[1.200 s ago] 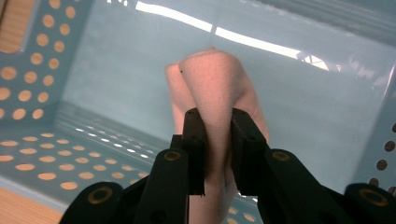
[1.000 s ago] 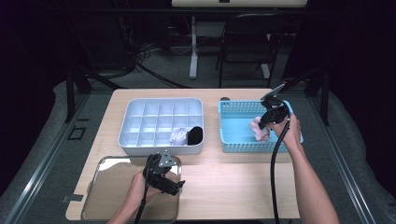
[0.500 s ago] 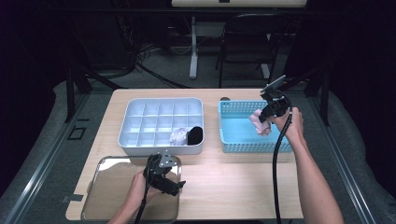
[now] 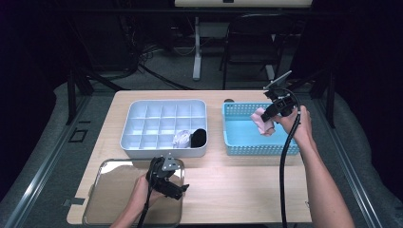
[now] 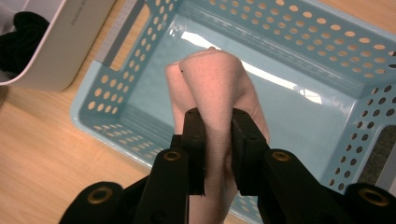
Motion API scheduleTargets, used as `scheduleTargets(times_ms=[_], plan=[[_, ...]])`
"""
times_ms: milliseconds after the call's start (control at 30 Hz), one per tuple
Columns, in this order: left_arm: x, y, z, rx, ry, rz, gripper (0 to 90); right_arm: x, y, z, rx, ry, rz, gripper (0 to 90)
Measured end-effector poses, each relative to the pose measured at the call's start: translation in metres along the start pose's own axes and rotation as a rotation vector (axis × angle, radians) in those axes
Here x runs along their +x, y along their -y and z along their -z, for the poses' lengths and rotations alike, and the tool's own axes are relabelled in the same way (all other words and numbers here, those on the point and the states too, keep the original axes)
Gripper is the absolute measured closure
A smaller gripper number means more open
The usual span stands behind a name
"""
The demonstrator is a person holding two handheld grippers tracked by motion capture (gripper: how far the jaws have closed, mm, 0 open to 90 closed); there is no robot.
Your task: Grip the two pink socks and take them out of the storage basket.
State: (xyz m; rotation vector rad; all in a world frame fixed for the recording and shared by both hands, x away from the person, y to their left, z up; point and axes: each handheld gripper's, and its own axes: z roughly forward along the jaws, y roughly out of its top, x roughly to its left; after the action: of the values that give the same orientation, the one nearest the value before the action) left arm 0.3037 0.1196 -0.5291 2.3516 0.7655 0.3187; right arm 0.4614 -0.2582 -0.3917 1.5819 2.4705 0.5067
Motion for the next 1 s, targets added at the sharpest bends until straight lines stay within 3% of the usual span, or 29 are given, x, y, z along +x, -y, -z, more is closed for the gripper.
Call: scheduleTargets(times_ms=[500,833,1000], plan=[[-0.002,-0.001,0.001,-0.013,0.0,-0.008,0.2,0.044,0.024,0.012,-0.012,-0.048,0.099,77.3],[-0.002,-0.001,0.001,-0.016,-0.001,-0.007,0.1,0.07,0.04,0.008,-0.017,-0.092,0.158,77.0],[-0.003,-0.001,0.001,-0.03,0.012,-0.001,0.0,0.081,0.049,0.001,-0.011,-0.127,0.165,77.2]])
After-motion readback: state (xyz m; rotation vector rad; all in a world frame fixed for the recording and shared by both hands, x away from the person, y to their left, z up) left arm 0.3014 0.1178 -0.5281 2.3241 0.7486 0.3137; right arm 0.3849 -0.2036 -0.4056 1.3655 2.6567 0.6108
